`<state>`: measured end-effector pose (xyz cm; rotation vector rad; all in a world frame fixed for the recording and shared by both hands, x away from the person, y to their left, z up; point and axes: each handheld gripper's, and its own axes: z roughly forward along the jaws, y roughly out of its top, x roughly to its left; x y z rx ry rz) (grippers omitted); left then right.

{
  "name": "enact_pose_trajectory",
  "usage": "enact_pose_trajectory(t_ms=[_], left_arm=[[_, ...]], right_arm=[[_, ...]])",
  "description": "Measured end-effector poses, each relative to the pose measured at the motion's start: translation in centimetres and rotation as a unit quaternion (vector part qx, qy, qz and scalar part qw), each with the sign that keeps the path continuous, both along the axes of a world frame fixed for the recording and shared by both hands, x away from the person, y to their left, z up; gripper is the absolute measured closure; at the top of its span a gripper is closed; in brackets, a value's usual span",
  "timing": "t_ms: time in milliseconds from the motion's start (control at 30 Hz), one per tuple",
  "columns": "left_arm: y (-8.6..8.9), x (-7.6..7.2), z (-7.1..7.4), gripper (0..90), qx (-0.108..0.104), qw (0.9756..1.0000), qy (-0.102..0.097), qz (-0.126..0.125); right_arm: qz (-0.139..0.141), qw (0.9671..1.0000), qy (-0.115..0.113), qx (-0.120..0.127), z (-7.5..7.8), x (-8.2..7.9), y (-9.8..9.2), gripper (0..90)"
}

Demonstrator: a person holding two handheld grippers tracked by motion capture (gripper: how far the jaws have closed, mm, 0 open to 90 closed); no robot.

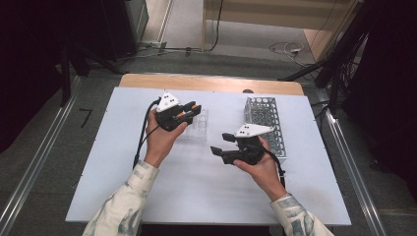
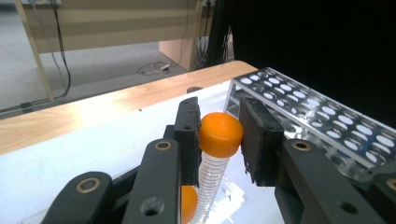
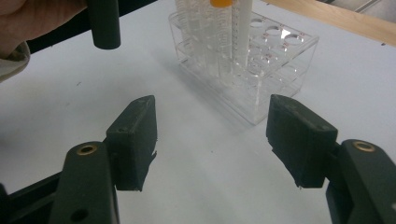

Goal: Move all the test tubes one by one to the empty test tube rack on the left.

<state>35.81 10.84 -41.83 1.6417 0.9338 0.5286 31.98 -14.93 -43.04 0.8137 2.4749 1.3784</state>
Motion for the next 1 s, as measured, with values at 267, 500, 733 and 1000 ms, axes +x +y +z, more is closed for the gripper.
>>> enact_pose_trajectory(t_ms=[267, 500, 733, 1000], left_arm=[[0.0, -0.2, -0.3, 68.4, 0.006, 1.0, 0.002, -0.002], [-0.2, -0.5, -0.2, 54.1, 0.003, 1.0, -0.001, -0.003], [-0.2, -1.1, 0.3, 35.2, 0.005, 1.0, 0.004, -0.002], [0.3, -2.6, 0.6, 25.2, -0.01, 0.9998, 0.018, -0.004]], right_arm=[[0.001, 1.0, 0.002, -0.001, -0.2, 0.1, 0.3, 32.2], [0.0, 1.0, 0.002, 0.0, -0.2, 0.0, 0.3, 32.2], [-0.005, 1.0, 0.001, 0.005, 0.0, 0.0, 0.1, 31.9], [-0.011, 0.9999, -0.001, 0.01, 0.2, 0.1, -0.4, 30.9]])
